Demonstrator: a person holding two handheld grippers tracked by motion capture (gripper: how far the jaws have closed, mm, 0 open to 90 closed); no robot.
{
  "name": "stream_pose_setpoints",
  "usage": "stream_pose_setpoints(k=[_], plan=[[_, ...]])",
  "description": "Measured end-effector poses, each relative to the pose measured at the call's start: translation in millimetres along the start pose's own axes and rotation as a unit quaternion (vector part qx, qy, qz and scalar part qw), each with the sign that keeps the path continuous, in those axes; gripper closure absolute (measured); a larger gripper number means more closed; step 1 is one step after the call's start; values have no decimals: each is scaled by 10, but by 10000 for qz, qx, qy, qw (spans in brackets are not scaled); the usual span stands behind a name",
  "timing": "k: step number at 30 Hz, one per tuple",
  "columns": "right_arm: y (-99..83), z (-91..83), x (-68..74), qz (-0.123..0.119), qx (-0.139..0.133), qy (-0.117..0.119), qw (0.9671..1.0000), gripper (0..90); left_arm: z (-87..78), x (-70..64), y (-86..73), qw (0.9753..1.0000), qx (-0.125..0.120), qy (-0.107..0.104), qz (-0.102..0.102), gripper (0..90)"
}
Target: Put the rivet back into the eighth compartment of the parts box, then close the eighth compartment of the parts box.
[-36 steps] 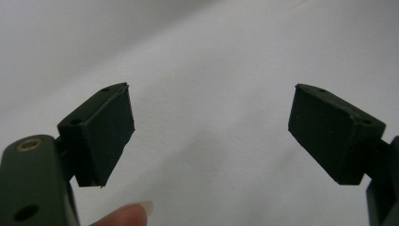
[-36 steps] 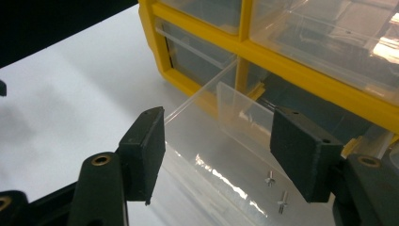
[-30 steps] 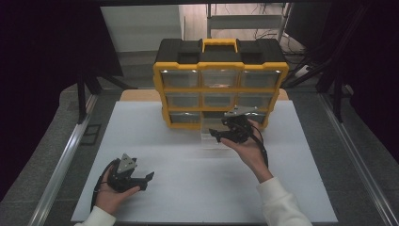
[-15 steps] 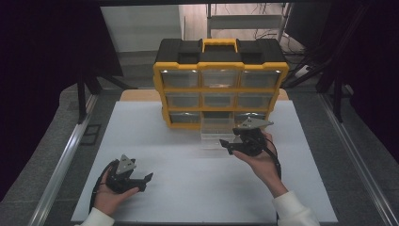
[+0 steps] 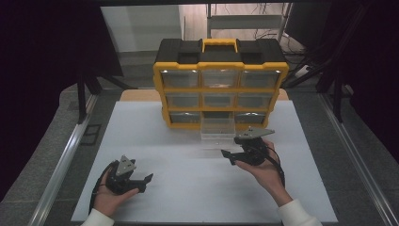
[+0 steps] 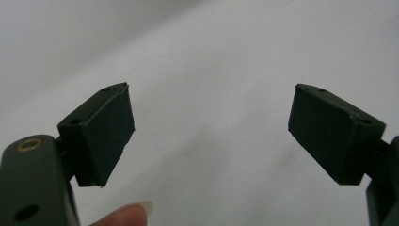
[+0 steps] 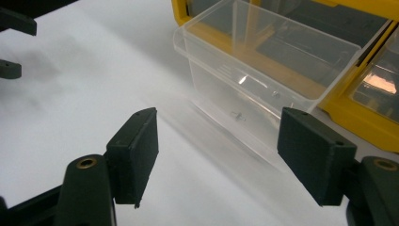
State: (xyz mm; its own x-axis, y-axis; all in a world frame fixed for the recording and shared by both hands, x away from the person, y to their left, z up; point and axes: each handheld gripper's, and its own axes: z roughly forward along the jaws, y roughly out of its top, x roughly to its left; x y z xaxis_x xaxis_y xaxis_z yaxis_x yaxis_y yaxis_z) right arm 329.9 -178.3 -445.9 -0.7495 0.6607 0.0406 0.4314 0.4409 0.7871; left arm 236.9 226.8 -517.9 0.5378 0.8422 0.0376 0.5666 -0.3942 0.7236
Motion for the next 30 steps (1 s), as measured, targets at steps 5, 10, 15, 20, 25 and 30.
stream_pose_setpoints(k=[5,10,15,20,25,30], plan=[[-12,-12,19,-40,5,-24,10000,290,0,-2,-1,10000,3,6,-4,153],[-50,-7,49,-8,35,-115,9999,292,-8,-4,-1,10000,0,18,4,153],[-94,22,105,80,205,-215,9995,283,-17,-8,-4,10000,-2,34,7,152],[-96,14,137,105,187,-261,9994,270,-30,-11,-9,10000,-19,58,6,152],[-102,50,184,153,354,-77,9992,310,-34,-17,-8,10000,-21,55,6,152],[-109,127,219,128,546,-106,9984,365,-45,-11,-16,10000,-28,69,-11,152]])
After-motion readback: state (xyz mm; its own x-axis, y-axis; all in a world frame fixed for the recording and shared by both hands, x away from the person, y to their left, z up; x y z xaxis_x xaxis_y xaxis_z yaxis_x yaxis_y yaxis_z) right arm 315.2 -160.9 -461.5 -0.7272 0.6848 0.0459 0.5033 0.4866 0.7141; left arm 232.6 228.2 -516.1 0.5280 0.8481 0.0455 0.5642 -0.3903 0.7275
